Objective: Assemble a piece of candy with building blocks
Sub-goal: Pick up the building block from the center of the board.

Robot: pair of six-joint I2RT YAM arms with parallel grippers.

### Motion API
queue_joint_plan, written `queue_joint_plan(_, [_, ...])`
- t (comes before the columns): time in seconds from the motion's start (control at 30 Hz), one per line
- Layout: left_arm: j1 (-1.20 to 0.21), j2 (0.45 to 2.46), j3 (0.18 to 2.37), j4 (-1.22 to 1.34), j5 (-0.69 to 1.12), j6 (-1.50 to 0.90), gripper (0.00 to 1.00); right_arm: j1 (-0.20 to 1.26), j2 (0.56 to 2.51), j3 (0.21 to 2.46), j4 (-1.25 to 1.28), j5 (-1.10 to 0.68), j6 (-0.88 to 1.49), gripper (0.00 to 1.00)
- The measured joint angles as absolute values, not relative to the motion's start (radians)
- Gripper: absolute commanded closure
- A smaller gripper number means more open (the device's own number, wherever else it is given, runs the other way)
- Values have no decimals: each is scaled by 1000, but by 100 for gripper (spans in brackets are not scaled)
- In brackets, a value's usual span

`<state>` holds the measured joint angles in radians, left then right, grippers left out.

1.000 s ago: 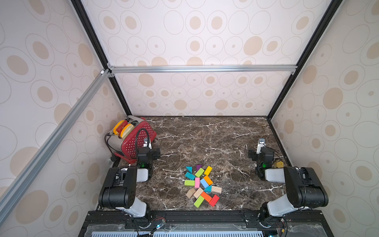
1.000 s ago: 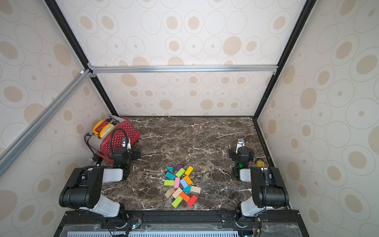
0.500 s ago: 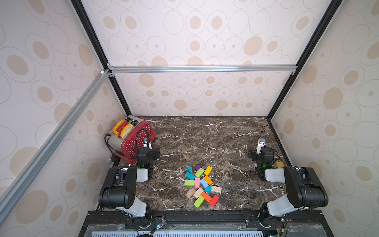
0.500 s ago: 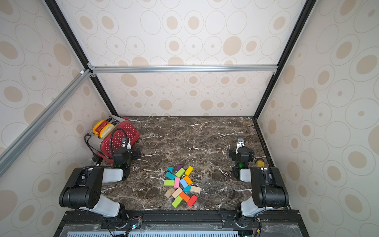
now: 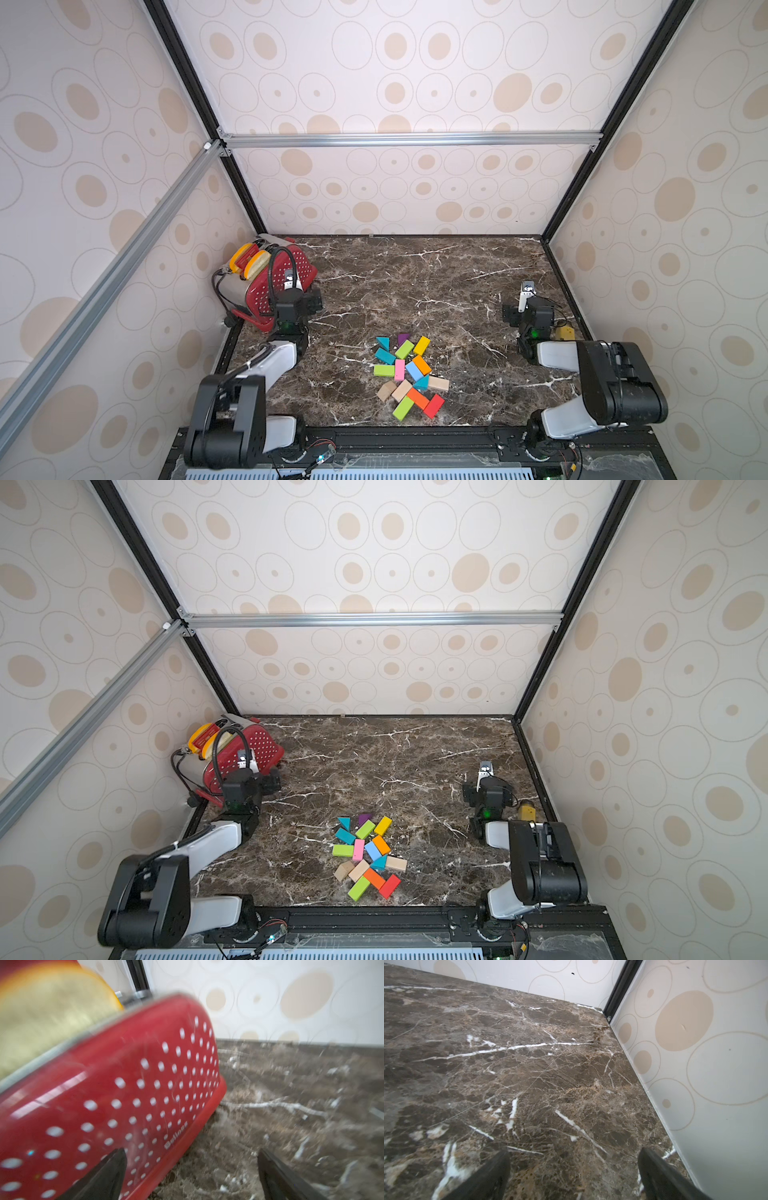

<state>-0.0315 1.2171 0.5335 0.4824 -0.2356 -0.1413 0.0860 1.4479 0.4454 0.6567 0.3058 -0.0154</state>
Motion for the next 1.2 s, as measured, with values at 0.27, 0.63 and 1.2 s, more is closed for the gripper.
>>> queue_joint_plan(0.27, [-35, 1040, 588, 340, -135, -481, 1, 84, 1184, 705, 234, 254, 260, 1])
queue_joint_plan(0.63, [16, 944, 792, -146, 52, -739, 1, 393, 1181, 882, -401, 6, 579, 19])
queue_joint_plan(1.2, [18, 699, 838, -571, 143, -488, 12, 845, 1600, 1111, -594, 27, 1004, 27])
